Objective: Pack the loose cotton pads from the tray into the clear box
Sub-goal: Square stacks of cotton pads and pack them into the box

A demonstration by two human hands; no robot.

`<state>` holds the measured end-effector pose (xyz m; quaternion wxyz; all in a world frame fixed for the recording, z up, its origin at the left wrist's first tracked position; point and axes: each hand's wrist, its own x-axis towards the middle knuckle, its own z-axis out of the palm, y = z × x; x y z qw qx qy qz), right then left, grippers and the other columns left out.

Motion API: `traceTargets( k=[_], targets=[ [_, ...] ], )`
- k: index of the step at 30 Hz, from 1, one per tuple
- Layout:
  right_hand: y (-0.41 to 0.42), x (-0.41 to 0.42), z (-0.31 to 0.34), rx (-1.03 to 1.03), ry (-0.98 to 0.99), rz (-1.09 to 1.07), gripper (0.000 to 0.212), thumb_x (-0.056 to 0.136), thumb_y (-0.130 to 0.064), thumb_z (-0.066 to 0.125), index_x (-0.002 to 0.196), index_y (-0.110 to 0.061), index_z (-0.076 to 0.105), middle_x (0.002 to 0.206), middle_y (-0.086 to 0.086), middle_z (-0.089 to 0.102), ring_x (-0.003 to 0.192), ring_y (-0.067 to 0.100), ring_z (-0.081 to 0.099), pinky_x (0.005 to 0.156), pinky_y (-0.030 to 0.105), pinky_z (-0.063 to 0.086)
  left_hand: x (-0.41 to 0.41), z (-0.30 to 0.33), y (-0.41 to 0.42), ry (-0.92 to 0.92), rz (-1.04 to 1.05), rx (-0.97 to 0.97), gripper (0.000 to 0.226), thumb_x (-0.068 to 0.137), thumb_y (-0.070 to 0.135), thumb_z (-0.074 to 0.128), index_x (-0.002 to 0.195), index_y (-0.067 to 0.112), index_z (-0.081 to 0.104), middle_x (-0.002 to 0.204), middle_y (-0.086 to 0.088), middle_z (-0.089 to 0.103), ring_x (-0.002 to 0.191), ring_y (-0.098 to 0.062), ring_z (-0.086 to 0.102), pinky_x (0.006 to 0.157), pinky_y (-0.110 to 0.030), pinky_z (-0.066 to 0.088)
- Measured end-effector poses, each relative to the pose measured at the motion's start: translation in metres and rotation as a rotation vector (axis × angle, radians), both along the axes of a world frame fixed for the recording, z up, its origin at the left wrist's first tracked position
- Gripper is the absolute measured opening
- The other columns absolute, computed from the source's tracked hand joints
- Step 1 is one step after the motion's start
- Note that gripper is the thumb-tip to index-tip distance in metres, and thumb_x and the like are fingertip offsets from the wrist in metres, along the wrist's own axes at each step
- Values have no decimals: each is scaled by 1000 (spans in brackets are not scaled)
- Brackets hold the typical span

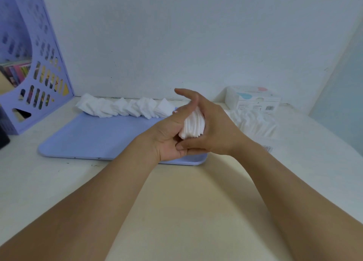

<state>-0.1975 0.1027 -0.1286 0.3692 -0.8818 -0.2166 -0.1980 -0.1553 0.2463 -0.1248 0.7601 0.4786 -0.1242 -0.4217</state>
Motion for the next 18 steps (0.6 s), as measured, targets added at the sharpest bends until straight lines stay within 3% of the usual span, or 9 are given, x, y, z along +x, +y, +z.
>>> traceTargets(
  k=[3,6,8,10,13,14,16,18],
  targets=[
    [0,0,0,-5,20,-1,111,59,-20,98,152,-26,37,126,-11,62,116,9,61,101,37,50,1,-2,3,-18,-45,1,58,67,46,75,118,20,66,114,-7,75,104,-27,72,89,-51,58],
    [-3,-1,-2,-51,162,3,121,57,-20,98,155,-33,28,131,-13,58,123,2,54,103,23,47,-2,-7,-1,-35,-58,50,41,70,22,75,110,16,68,107,-7,75,101,-22,72,84,-38,60],
    [-7,-4,2,-37,279,29,124,56,-24,98,156,-35,26,139,-13,52,130,2,49,107,24,45,-3,-7,-3,-34,-55,48,41,69,11,75,109,12,68,110,-10,74,104,-20,71,82,-32,59],
    [-14,-11,13,86,356,67,105,66,-26,91,153,-31,34,138,-5,57,129,11,55,106,42,50,-2,-4,0,-105,-85,56,41,70,2,72,111,6,66,100,-9,75,95,-17,73,71,-26,60],
    [-21,-16,25,329,387,118,56,89,-22,57,145,-22,51,138,5,61,125,32,58,99,61,47,-2,-1,4,-193,-109,50,35,75,-11,64,107,3,64,90,-10,72,87,-24,75,63,-25,60],
    [-20,-15,25,367,402,114,52,89,-21,47,141,-19,55,135,10,63,123,41,57,98,60,46,-2,-1,4,-216,-110,42,37,73,-11,62,107,3,64,90,-11,71,89,-27,75,61,-25,59],
    [-18,-15,23,315,411,91,51,88,-13,40,134,-16,62,124,19,67,107,51,58,83,49,51,-5,-1,2,-265,-110,45,39,68,-7,57,105,4,63,89,-12,69,87,-29,75,57,-25,57],
    [-15,-17,24,206,402,53,47,94,-2,41,132,-16,64,106,16,71,77,34,62,65,35,48,-9,-1,-1,-275,-113,45,39,66,-6,52,101,5,64,88,-12,70,84,-31,74,54,-24,55]
  ],
)
